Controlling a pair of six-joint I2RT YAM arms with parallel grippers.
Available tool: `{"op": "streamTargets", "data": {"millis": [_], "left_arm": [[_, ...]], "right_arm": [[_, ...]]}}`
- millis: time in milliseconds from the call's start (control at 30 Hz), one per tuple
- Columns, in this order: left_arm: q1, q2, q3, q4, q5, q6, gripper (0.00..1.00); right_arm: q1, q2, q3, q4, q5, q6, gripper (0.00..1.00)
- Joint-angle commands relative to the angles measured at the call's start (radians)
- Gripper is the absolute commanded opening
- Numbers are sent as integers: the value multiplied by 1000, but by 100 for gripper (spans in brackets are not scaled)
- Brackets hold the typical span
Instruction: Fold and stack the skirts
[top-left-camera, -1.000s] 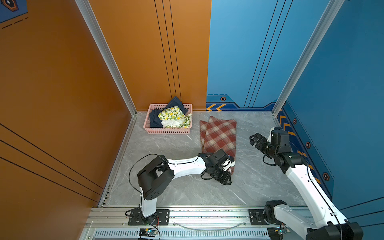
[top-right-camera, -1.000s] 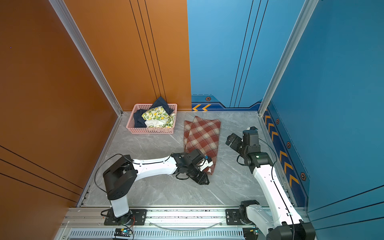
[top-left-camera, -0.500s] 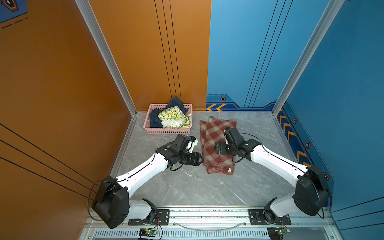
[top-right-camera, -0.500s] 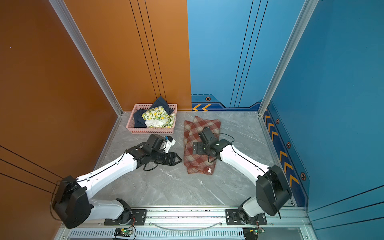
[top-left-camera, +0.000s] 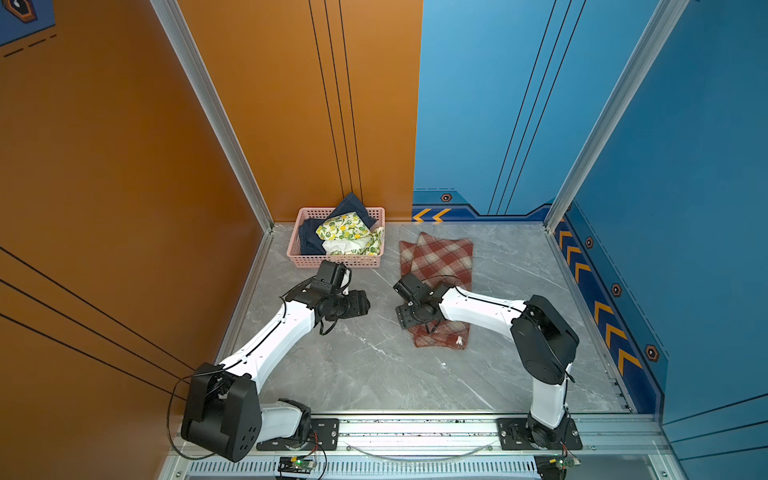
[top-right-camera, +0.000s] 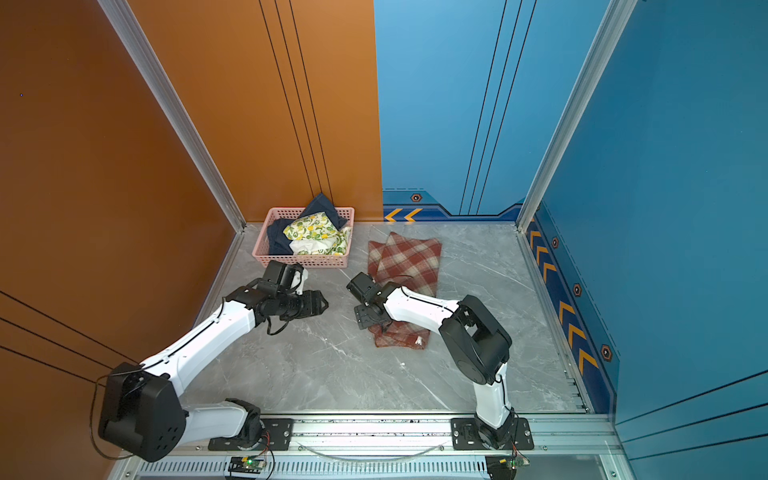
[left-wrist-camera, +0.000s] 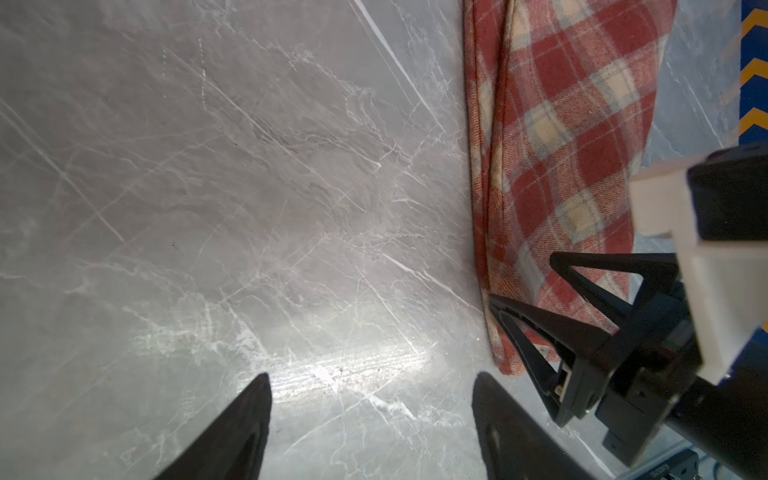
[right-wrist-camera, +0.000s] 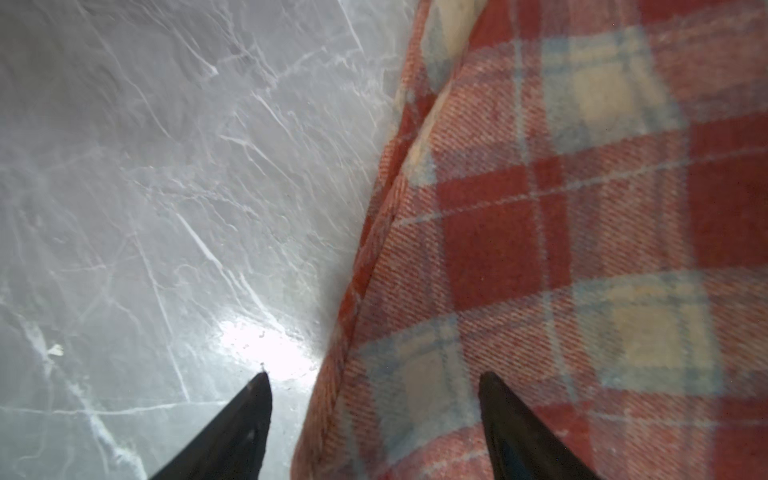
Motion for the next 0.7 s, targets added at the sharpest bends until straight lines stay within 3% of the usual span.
{"op": "streamTargets", "data": {"millis": [0,100,233,367,433,500,600,667], "left_arm": [[13,-12,19,-23,-3,18,77],[25,-10,31,-20,1,18,76],[44,-11,41,-1,17,9,76],[49,-4,64,0,17,12,76],[52,0,72,0,22,15,75],[54,8,74,1,21,16,75],[54,27,73,9,25,15,75],[49,41,70,15,31,10,75]], "right_arm": [[11,16,-12,-52,49,-23,74],[27,35,-29,-54,63,-31,64],[49,36,-57,-70,92,-32,38],[62,-70,-188,-73,96,15,15],[75,-164,-289,-81,108,64,9],[93,-277,-392,-93,124,126,8],[124,-461,-517,-114,151,214,16],[128,-562,-551,-118,161,241,33]]}}
